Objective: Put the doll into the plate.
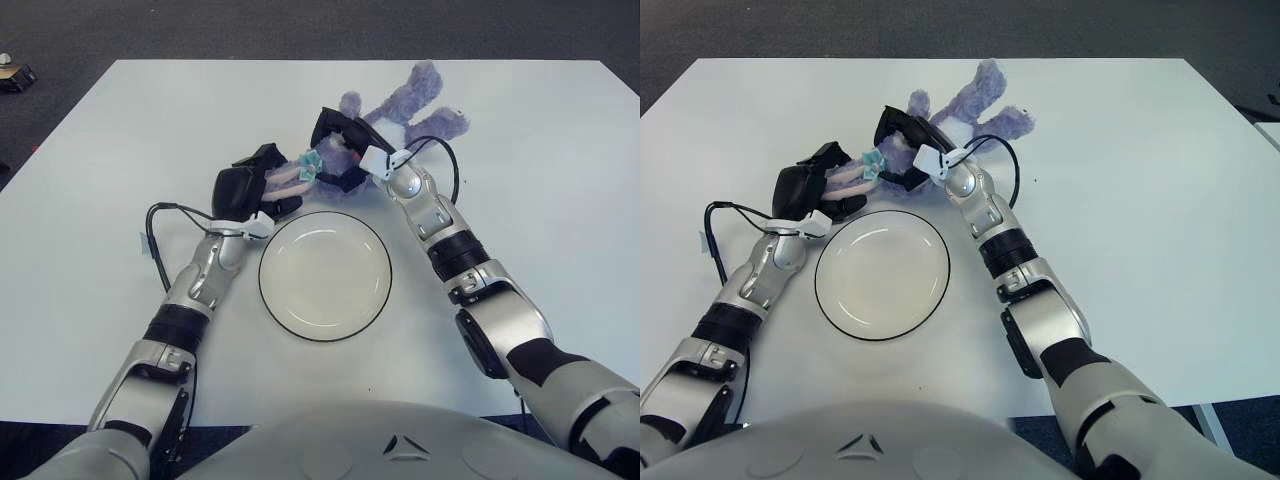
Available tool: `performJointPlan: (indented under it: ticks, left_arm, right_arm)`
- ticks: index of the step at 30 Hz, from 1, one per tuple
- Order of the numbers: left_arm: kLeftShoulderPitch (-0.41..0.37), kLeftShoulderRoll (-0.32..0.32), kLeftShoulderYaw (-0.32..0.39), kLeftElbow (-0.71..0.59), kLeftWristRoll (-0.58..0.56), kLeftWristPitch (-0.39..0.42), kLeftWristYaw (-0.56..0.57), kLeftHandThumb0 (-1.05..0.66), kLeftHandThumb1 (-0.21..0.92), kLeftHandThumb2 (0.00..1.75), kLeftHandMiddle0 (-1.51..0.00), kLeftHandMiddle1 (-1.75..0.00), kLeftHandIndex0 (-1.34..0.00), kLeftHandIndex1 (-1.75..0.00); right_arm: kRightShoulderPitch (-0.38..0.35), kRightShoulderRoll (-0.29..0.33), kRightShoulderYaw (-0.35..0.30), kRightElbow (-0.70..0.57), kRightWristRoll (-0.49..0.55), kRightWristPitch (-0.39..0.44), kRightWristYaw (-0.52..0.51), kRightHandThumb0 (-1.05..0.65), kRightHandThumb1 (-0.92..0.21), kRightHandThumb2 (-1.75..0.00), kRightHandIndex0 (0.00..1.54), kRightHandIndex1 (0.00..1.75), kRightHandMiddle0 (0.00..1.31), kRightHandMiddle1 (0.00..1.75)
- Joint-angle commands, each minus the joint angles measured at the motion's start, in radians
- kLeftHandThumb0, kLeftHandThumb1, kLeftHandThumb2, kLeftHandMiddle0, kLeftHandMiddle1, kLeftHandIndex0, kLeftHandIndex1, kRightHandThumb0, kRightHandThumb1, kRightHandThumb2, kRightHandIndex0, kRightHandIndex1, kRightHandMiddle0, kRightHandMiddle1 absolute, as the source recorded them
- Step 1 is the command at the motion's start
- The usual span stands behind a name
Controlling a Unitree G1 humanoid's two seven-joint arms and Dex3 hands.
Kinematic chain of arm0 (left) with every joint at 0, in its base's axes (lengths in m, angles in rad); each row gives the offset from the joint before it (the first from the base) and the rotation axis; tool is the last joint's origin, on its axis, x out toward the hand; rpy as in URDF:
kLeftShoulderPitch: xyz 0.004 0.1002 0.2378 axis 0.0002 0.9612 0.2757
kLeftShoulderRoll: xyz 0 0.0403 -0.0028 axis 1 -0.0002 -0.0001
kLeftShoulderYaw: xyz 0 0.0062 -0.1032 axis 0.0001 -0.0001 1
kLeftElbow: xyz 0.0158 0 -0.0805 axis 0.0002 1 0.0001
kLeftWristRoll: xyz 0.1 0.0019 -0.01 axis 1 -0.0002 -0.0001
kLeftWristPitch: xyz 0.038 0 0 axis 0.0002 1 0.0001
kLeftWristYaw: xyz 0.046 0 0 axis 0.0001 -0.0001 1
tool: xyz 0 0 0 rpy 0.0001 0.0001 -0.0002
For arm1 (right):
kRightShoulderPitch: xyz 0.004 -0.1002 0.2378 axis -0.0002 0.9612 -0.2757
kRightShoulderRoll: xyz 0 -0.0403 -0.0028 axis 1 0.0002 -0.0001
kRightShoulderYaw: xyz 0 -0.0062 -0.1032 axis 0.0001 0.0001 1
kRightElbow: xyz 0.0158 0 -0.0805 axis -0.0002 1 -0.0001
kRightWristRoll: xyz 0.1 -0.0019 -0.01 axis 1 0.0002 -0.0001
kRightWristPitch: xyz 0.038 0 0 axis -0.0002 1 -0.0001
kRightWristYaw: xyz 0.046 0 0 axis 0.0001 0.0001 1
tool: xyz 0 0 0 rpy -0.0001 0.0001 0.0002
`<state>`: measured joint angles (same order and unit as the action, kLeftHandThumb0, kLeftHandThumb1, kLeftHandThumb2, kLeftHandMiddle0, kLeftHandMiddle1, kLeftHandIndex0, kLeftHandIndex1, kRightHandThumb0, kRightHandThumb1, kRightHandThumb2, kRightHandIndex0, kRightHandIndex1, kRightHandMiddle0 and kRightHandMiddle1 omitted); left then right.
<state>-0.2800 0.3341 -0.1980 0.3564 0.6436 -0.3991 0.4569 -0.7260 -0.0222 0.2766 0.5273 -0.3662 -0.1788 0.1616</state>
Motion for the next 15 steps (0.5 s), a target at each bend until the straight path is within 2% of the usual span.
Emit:
performJointPlan:
  ticks: [1, 9, 12, 15]
  left_arm:
    - [0.0, 0.007, -0.011, 0.021, 0.002, -0.026, 0.002, 0.13, 0.44, 0.96, -0.9, -1.75, -0.71, -1.75]
    - [-0.011, 0.017, -0.014, 0.046, 0.004, -0.059, 0.002, 0.13, 0.43, 0.98, -0.9, -1.75, -0.71, -1.75]
    - [-0.014, 0.019, -0.015, 0.053, 0.005, -0.067, 0.003, 0.13, 0.42, 0.98, -0.9, -1.75, -0.71, -1.75]
    - [-0.018, 0.022, -0.016, 0.061, 0.006, -0.074, 0.004, 0.14, 0.42, 0.98, -0.9, -1.75, -0.7, -1.75]
  right_arm:
    - [-0.008, 0.018, -0.014, -0.001, 0.036, 0.015, -0.005, 0.0, -0.5, -1.03, 0.47, 1.7, 0.41, 1.6]
    - [-0.004, 0.028, -0.038, -0.013, 0.061, 0.03, -0.006, -0.01, -0.61, -0.76, 0.56, 1.52, 0.46, 1.42]
    - [-0.001, 0.029, -0.043, -0.022, 0.072, 0.038, -0.006, -0.01, -0.63, -0.72, 0.57, 1.49, 0.47, 1.39]
    - [0.006, 0.036, -0.06, -0.04, 0.094, 0.058, -0.011, -0.01, -0.82, -0.42, 0.54, 1.47, 0.39, 1.35]
